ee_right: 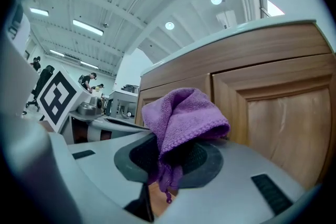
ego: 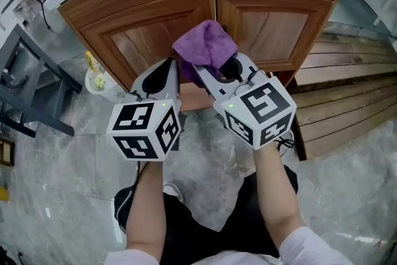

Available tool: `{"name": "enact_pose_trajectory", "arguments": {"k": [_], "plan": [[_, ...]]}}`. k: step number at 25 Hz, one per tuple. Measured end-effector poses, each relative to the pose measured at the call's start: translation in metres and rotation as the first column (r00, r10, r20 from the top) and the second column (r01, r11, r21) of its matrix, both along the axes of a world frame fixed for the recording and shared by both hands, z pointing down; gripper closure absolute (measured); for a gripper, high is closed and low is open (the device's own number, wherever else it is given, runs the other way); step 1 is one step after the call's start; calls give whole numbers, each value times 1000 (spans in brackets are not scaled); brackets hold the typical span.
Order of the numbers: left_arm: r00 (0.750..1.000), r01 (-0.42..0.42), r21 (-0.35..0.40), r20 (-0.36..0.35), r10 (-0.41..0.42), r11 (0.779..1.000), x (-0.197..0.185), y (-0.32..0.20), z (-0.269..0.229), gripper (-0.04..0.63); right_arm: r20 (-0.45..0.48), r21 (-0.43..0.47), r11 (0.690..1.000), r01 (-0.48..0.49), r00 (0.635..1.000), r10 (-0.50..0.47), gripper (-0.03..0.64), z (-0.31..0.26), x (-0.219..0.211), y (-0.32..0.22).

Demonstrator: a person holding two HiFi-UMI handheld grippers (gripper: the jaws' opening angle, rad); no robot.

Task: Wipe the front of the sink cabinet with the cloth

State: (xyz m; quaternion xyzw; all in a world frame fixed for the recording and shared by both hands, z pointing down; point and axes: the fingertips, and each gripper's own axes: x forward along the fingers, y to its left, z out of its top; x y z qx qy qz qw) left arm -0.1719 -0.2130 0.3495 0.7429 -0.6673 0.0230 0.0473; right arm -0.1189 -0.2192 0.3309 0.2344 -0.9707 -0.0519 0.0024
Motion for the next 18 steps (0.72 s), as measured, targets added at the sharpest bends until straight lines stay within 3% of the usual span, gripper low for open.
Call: {"name": "enact_pose_trajectory", "arguments": {"k": [9, 18], "plan": [[992, -122, 24, -13, 122, 992, 55, -29, -1, 591, 16, -2, 993, -121, 993, 121, 545, -7, 70, -23], [972, -232, 33, -34, 233, 972, 105, -45, 3, 591, -59, 48, 952, -301, 951, 304, 545, 1, 139, -64]]}}
